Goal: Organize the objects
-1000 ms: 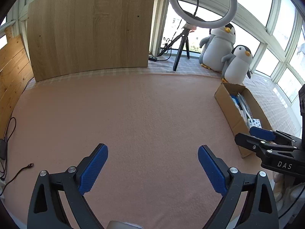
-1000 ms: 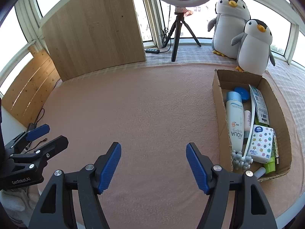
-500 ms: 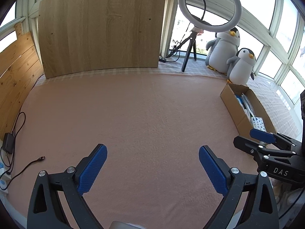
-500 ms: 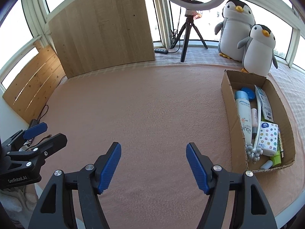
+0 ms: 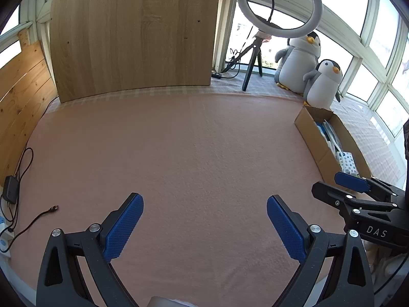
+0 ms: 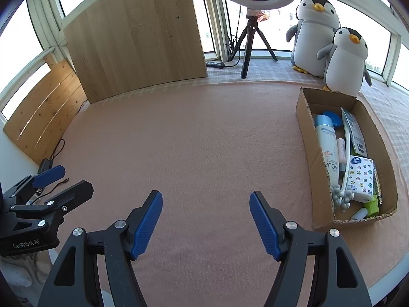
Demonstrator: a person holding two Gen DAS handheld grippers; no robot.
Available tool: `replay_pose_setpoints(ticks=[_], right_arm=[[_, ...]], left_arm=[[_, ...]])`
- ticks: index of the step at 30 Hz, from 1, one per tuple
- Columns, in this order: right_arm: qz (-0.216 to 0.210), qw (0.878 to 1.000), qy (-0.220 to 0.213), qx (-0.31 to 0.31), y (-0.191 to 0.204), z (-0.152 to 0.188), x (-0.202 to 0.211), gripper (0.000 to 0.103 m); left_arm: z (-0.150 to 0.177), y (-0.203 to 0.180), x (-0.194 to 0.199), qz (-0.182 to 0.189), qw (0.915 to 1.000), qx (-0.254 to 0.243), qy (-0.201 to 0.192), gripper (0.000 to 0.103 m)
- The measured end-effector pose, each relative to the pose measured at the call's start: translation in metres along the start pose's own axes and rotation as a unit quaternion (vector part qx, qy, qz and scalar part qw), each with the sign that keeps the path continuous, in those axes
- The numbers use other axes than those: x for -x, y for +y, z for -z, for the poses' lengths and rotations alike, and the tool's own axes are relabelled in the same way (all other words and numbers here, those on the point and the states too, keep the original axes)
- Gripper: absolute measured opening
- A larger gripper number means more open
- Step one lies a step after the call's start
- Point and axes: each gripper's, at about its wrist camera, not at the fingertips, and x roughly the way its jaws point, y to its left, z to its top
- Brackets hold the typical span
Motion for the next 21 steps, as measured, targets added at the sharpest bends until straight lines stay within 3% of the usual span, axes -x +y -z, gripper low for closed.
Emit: replay_pose_setpoints(ticks=[21], right_arm=[[0.002,1.0,0.002,-0.002,-0.0057,-0.0021,-0.0018,0.067]], left_arm=[[-0.0023,0.0013,-0.0064,0.0,1.0,0.003,0.005,0.099]])
